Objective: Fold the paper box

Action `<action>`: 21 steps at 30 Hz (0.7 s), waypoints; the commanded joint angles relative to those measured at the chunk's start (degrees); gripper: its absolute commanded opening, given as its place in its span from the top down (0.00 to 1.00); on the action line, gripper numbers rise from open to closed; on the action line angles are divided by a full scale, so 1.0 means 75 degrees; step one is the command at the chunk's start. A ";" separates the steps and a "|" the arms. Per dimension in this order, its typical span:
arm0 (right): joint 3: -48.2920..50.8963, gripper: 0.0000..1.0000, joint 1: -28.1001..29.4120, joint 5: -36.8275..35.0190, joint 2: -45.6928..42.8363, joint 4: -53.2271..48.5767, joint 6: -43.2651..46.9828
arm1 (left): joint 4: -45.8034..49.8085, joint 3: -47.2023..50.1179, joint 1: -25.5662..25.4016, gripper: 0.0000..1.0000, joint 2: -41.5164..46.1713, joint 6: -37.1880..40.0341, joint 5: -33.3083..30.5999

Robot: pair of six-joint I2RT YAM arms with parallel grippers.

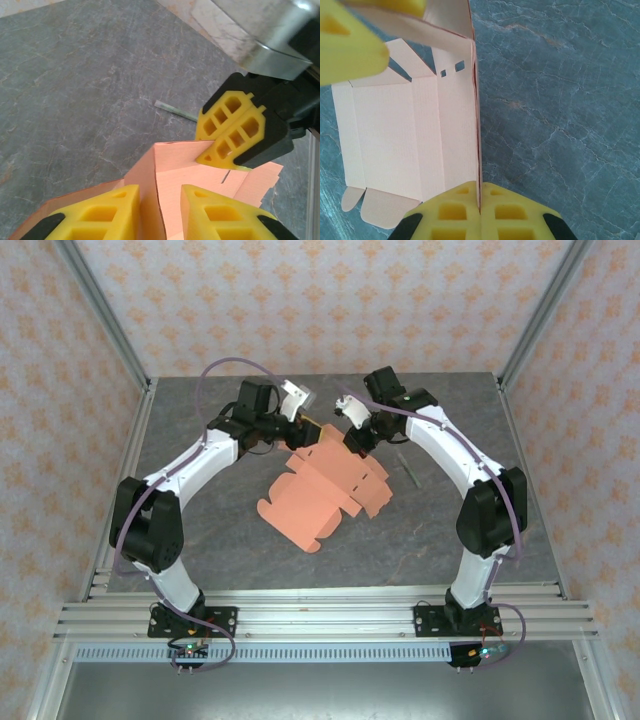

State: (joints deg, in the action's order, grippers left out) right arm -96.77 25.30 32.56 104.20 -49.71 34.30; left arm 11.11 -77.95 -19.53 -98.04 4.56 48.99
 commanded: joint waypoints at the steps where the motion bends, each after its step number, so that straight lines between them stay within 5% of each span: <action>1: -0.0256 1.00 -0.0019 -0.0075 0.0038 0.0206 -0.0215 | -0.0184 0.0011 -0.0224 0.72 -0.0093 -0.0053 0.0319; 13: -0.0084 1.00 -0.0021 -0.0033 -0.0101 0.0377 -0.0250 | -0.0380 -0.0168 -0.0442 0.64 -0.0412 -0.0207 0.0141; 21: 0.0276 1.00 -0.0016 -0.0824 -0.0453 0.0402 0.0200 | -0.0584 0.0908 -0.0057 0.54 0.0636 -0.0472 -0.0835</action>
State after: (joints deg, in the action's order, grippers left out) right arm -95.31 25.04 29.50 104.07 -48.38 33.91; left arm 8.34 -74.41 -21.47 -98.26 3.03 46.87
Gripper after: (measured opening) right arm 0.038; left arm 0.451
